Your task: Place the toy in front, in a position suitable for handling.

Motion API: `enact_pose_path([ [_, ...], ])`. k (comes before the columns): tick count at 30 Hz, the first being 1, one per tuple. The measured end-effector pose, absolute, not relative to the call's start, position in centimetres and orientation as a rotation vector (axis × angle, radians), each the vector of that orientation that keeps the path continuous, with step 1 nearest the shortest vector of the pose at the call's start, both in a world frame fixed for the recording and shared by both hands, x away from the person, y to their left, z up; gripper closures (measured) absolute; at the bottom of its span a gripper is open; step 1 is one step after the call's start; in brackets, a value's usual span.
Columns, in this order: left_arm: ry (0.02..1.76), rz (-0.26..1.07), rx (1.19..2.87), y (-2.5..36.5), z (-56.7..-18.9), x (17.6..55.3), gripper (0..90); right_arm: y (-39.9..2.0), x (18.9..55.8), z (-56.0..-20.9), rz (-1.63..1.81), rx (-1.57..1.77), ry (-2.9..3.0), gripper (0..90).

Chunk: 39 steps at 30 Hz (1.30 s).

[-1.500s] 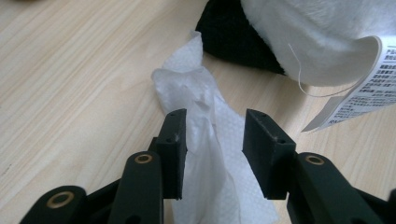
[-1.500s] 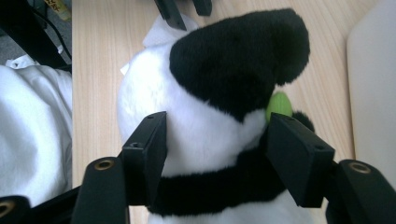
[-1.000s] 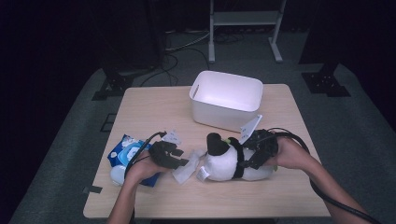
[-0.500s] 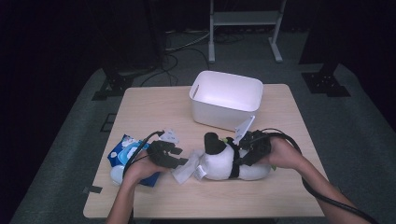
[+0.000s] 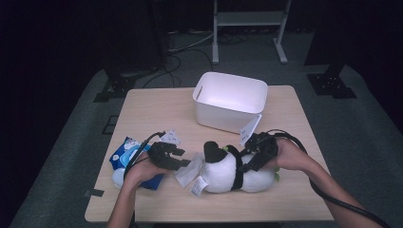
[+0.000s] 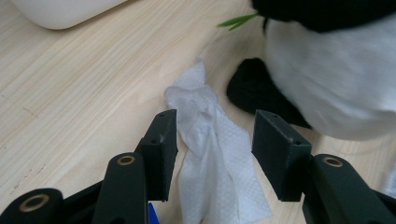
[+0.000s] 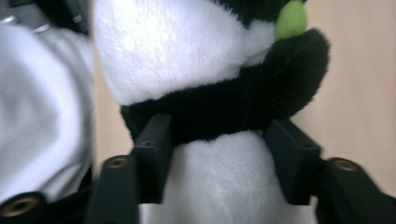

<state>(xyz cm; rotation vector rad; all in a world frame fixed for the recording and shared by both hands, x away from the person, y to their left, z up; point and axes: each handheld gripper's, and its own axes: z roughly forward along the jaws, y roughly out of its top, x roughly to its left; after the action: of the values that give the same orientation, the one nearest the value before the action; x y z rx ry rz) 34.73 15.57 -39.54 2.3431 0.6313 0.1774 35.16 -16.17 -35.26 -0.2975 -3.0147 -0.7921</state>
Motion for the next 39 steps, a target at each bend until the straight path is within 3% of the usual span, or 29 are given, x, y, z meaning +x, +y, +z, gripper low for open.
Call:
enact_pose_path([
  [1,0.631,0.177,2.343,15.6,-39.5,34.7,49.2,-16.2,35.2,-35.3,-0.792,-0.298,-3.015,38.7],
  [2,0.631,0.177,2.343,15.6,-39.6,34.8,49.1,-16.2,35.5,-35.0,-0.833,-0.343,-3.095,33.1],
  [6,0.637,0.168,2.342,15.4,-39.7,34.8,48.3,-16.4,35.9,-34.3,-0.842,-0.406,-3.251,33.3],
  [12,0.643,0.173,2.344,15.4,-39.7,34.8,47.2,-16.9,35.7,-34.1,-0.840,-0.433,-3.277,54.1],
  [24,0.646,0.184,2.336,15.4,-39.4,34.7,45.5,-17.0,36.1,-34.5,-0.824,-0.529,-3.332,68.2],
  [27,0.644,0.186,2.337,15.5,-39.4,34.8,45.3,-17.3,36.3,-34.3,-0.862,-0.536,-3.275,64.4],
  [35,0.647,0.191,2.335,15.6,-39.3,34.7,44.7,-17.0,37.3,-35.5,-0.803,-0.609,-3.251,37.8],
  [39,0.652,0.193,2.331,15.7,-39.3,34.8,44.3,-16.5,38.1,-35.8,-0.790,-0.620,-3.262,32.2],
])
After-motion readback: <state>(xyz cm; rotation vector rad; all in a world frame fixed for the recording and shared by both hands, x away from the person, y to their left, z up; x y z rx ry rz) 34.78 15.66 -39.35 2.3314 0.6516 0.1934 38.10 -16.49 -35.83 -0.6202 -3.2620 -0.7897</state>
